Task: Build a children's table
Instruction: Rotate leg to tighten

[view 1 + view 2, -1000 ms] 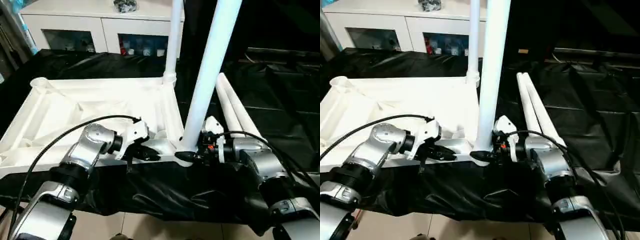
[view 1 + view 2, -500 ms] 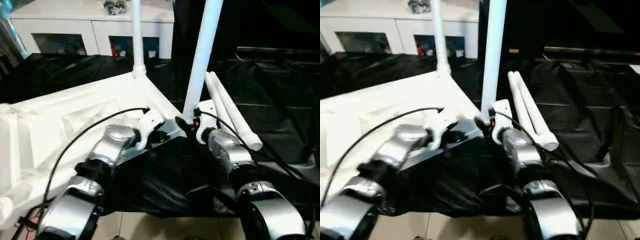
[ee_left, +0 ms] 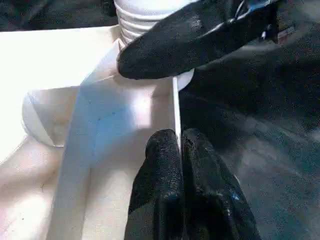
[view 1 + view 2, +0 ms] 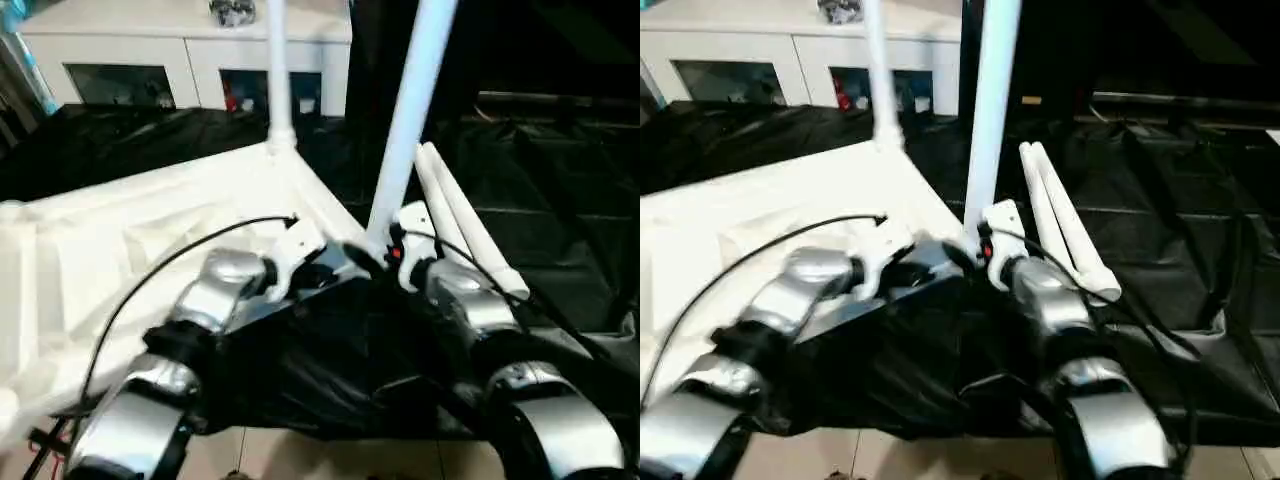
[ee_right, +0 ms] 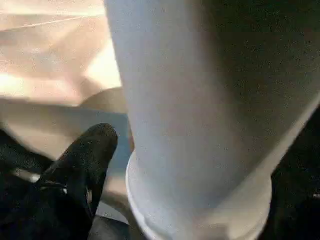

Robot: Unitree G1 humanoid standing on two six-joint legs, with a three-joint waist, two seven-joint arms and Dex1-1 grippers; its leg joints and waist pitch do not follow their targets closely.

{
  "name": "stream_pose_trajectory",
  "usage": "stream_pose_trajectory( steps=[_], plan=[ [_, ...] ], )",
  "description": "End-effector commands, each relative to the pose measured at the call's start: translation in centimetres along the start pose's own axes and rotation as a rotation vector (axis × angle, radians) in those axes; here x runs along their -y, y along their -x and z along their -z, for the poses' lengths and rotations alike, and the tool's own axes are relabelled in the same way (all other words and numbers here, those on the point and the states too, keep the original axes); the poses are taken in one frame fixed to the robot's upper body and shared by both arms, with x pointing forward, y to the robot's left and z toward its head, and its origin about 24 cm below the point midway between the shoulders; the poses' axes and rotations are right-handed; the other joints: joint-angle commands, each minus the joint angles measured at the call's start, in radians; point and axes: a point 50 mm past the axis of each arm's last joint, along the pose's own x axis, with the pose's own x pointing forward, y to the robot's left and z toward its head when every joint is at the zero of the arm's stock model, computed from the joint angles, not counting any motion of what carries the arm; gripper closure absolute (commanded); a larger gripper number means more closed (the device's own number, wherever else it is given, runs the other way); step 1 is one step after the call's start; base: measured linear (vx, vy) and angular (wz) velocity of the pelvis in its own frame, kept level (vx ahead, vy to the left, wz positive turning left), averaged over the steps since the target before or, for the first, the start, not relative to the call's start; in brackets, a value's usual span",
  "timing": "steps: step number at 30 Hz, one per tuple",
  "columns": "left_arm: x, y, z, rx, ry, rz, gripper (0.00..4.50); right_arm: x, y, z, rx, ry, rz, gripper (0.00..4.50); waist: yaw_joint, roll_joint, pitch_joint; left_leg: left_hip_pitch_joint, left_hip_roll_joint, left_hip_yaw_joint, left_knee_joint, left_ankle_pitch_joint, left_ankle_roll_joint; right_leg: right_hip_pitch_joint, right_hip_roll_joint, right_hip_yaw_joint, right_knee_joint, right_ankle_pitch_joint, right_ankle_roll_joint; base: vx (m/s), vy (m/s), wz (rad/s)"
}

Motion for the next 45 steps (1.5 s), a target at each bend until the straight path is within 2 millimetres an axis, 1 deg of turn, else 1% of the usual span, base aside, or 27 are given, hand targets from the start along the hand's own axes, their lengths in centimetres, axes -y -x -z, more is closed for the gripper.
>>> stream_pose_trajectory(
  steps=[1, 4, 6, 8, 9, 12, 13, 18, 20, 22, 25, 27, 28, 29, 30, 31, 32, 33, 35, 36, 38, 39, 40, 41, 42, 43, 45],
  plan=[
    [1.1, -1.0, -2.5, 0.09, -0.1, 0.107, 4.5, -2.4, -1.0, 0.1, -0.017, 0.034, -0.19, 0.46, 0.003, 0.003, -0.067, 0.009, 0.024, -0.002, -0.064, -0.282, 0.059, 0.052, -0.046, 0.042, -0.071, -0.261, -0.234, 0.0, 0.0, 0.0],
    [0.8, -0.1, -2.0, 0.084, -0.107, 0.147, 4.5, -2.1, 0.4, 0.2, -0.028, 0.048, -0.304, 0.46, 0.009, 0.003, -0.066, 0.013, 0.025, -0.001, -0.064, -0.289, 0.058, 0.051, -0.046, 0.042, -0.072, -0.265, -0.239, 0.0, 0.0, 0.0],
    [0.8, 0.1, -1.9, 0.079, -0.107, 0.154, 4.5, -2.1, 0.7, 0.2, -0.034, 0.049, -0.326, 0.46, 0.013, 0.005, -0.067, 0.011, 0.027, -0.001, -0.064, -0.278, 0.058, 0.051, -0.048, 0.044, -0.069, -0.256, -0.242, 0.0, 0.0, 0.0],
    [0.5, 0.7, -1.4, 0.056, -0.115, 0.175, 4.5, -2.0, 1.8, 0.5, -0.064, 0.051, -0.398, 0.46, 0.018, 0.002, -0.067, 0.011, 0.026, -0.001, -0.064, -0.274, 0.06, 0.052, -0.046, 0.043, -0.07, -0.252, -0.24, 0.0, 0.0, 0.0],
    [0.3, 1.1, -1.2, 0.046, -0.118, 0.184, 4.5, -1.9, 2.4, 0.7, -0.084, 0.052, -0.434, 0.46, 0.022, 0.003, -0.066, 0.012, 0.027, -0.001, -0.064, -0.272, 0.063, 0.052, -0.047, 0.044, -0.071, -0.254, -0.237, 0.0, 0.0, 0.0],
    [0.1, 1.4, -1.0, 0.034, -0.121, 0.188, 4.5, -1.9, 2.8, 0.8, -0.095, 0.048, -0.456, 0.83, 0.025, 0.004, -0.067, 0.014, 0.028, -0.001, -0.065, -0.273, 0.054, 0.049, -0.048, 0.044, -0.069, -0.255, -0.24, 0.0, 0.0, 0.0],
    [0.1, 1.5, -0.9, 0.031, -0.123, 0.189, 4.5, -1.9, 2.9, 0.8, -0.097, 0.047, -0.459, 0.83, 0.026, 0.003, -0.067, 0.013, 0.028, -0.001, -0.065, -0.275, 0.049, 0.049, -0.049, 0.044, -0.07, -0.261, -0.24, 0.0, 0.0, 0.0],
    [0.0, 1.7, -0.7, 0.025, -0.121, 0.204, 4.5, -2.1, 3.0, 0.8, -0.101, 0.032, -0.476, 1.4, 0.027, 0.002, -0.067, 0.013, 0.027, -0.002, -0.066, -0.272, 0.041, 0.049, -0.05, 0.044, -0.071, -0.283, -0.229, 0.0, 0.0, 0.0],
    [0.1, 1.7, -0.7, 0.026, -0.12, 0.207, 4.5, -2.3, 3.1, 0.9, -0.104, 0.026, -0.485, 1.53, 0.026, -0.001, -0.066, 0.012, 0.027, -0.002, -0.066, -0.266, 0.043, 0.05, -0.049, 0.044, -0.07, -0.273, -0.231, 0.0, 0.0, 0.0],
    [0.1, 1.7, -0.6, 0.03, -0.118, 0.207, 4.5, -2.4, 3.0, 0.9, -0.105, 0.024, -0.487, 1.6, 0.027, 0.0, -0.067, 0.011, 0.027, -0.002, -0.066, -0.263, 0.043, 0.049, -0.051, 0.044, -0.07, -0.276, -0.231, 0.0, 0.0, 0.0],
    [0.2, 1.5, -0.8, 0.046, -0.112, 0.185, 4.5, -2.4, 2.7, 1.0, -0.098, 0.016, -0.449, 1.67, 0.027, -0.004, -0.066, 0.012, 0.027, -0.001, -0.066, -0.263, 0.042, 0.049, -0.051, 0.044, -0.071, -0.288, -0.227, 0.0, 0.0, 0.0],
    [-0.1, 1.0, -1.1, 0.049, -0.094, 0.124, 4.5, -1.8, 1.8, 1.2, -0.088, 0.001, -0.309, 1.7, 0.025, -0.002, -0.064, 0.012, 0.027, -0.002, -0.066, -0.268, 0.036, 0.046, -0.053, 0.046, -0.072, -0.303, -0.223, 0.0, 0.0, 0.0],
    [-0.1, 0.8, -1.2, 0.049, -0.09, 0.105, 4.5, -1.7, 1.5, 1.2, -0.085, -0.003, -0.268, 1.7, 0.022, -0.005, -0.064, 0.013, 0.026, -0.003, -0.067, -0.276, 0.03, 0.046, -0.054, 0.045, -0.074, -0.326, -0.216, 0.0, 0.0, 0.0],
    [-0.4, 0.1, -1.7, 0.049, -0.068, 0.031, 4.5, -1.1, 0.5, 1.4, -0.076, -0.034, -0.096, 1.71, 0.016, -0.005, -0.063, 0.015, 0.025, -0.005, -0.068, -0.284, 0.016, 0.042, -0.057, 0.046, -0.077, -0.357, -0.21, 0.0, 0.0, 0.0],
    [-0.4, 0.1, -1.7, 0.049, -0.068, 0.031, 4.5, -1.1, 0.5, 1.4, -0.076, -0.034, -0.096, 1.72, 0.008, -0.006, -0.06, 0.015, 0.02, -0.007, -0.068, -0.302, 0.002, 0.042, -0.055, 0.043, -0.082, -0.407, -0.197, 0.0, 0.0, 0.0],
    [-0.4, -0.2, -2.0, 0.051, -0.059, 0.009, 4.5, -0.9, 0.2, 1.4, -0.075, -0.05, -0.04, 1.73, 0.007, -0.005, -0.062, 0.016, 0.022, -0.009, -0.068, -0.303, -0.004, 0.043, -0.056, 0.042, -0.082, -0.417, -0.191, 0.0, 0.0, 0.0],
    [-0.5, -0.7, -2.6, 0.072, -0.047, -0.034, 4.5, -0.7, -0.4, 1.5, -0.07, -0.093, 0.043, 1.73, -0.002, -0.002, -0.061, 0.016, 0.021, -0.007, -0.067, -0.31, -0.006, 0.038, -0.054, 0.044, -0.084, -0.418, -0.191, 0.0, 0.0, 0.0],
    [-0.5, -1.0, -2.9, 0.083, -0.04, -0.057, 4.5, -0.6, -0.7, 1.5, -0.07, -0.118, 0.087, 1.73, -0.005, -0.001, -0.06, 0.017, 0.021, -0.009, -0.068, -0.314, -0.007, 0.038, -0.054, 0.044, -0.086, -0.418, -0.191, 0.0, 0.0, 0.0],
    [-0.5, -1.6, -3.7, 0.101, -0.017, -0.093, 4.5, -0.6, -1.3, 1.5, -0.071, -0.164, 0.179, 1.73, -0.009, -0.003, -0.063, 0.014, 0.018, -0.007, -0.065, -0.303, 0.006, 0.041, -0.051, 0.043, -0.086, -0.395, -0.19, 0.0, 0.0, 0.0],
    [-0.5, -1.6, -3.7, 0.101, -0.017, -0.093, 4.5, -0.6, -1.3, 1.5, -0.071, -0.164, 0.179, 1.73, -0.009, -0.003, -0.064, 0.014, 0.017, -0.006, -0.064, -0.299, 0.01, 0.041, -0.05, 0.044, -0.085, -0.383, -0.191, 0.0, 0.0, 0.0],
    [-0.4, -2.0, -4.0, 0.104, -0.007, -0.116, 4.5, -0.7, -1.7, 1.5, -0.072, -0.186, 0.226, 1.73, -0.007, -0.002, -0.068, 0.009, 0.018, -0.005, -0.063, -0.26, 0.025, 0.046, -0.049, 0.044, -0.078, -0.313, -0.207, 0.0, 0.0, 0.0],
    [-0.2, -2.6, -4.2, 0.102, -0.001, -0.129, 4.5, -1.1, -2.3, 1.3, -0.069, -0.194, 0.258, 1.73, -0.005, -0.003, -0.069, 0.01, 0.018, -0.004, -0.062, -0.253, 0.03, 0.046, -0.049, 0.044, -0.077, -0.297, -0.211, 0.0, 0.0, 0.0],
    [-0.2, -2.6, -4.2, 0.102, -0.001, -0.129, 4.5, -1.1, -2.3, 1.3, -0.069, -0.194, 0.258, 1.73, -0.006, -0.001, -0.069, 0.01, 0.019, -0.003, -0.062, -0.247, 0.031, 0.045, -0.05, 0.045, -0.075, -0.282, -0.217, 0.0, 0.0, 0.0],
    [0.1, -3.0, -4.2, 0.098, -0.006, -0.128, 4.5, -1.6, -2.9, 1.1, -0.06, -0.189, 0.263, 1.73, -0.005, -0.002, -0.069, 0.008, 0.019, -0.003, -0.062, -0.24, 0.035, 0.047, -0.049, 0.044, -0.072, -0.265, -0.223, 0.0, 0.0, 0.0],
    [0.4, -3.3, -4.2, 0.096, -0.004, -0.13, 4.5, -2.1, -3.4, 0.8, -0.038, -0.208, 0.247, 1.38, -0.006, -0.001, -0.069, 0.008, 0.019, -0.004, -0.063, -0.236, 0.035, 0.048, -0.049, 0.044, -0.071, -0.258, -0.224, 0.0, 0.0, 0.0],
    [0.5, -3.4, -4.1, 0.093, -0.006, -0.124, 4.5, -2.5, -3.7, 0.5, -0.015, -0.229, 0.213, 1.18, -0.007, -0.001, -0.069, 0.008, 0.019, -0.003, -0.063, -0.242, 0.038, 0.048, -0.048, 0.044, -0.07, -0.251, -0.228, 0.0, 0.0, 0.0],
    [0.5, -3.4, -4.0, 0.091, -0.005, -0.125, 4.5, -2.6, -3.8, 0.4, -0.001, -0.245, 0.195, 1.0, -0.007, -0.001, -0.068, 0.009, 0.019, -0.003, -0.063, -0.256, 0.042, 0.048, -0.048, 0.044, -0.072, -0.256, -0.229, 0.0, 0.0, 0.0]
  ],
)
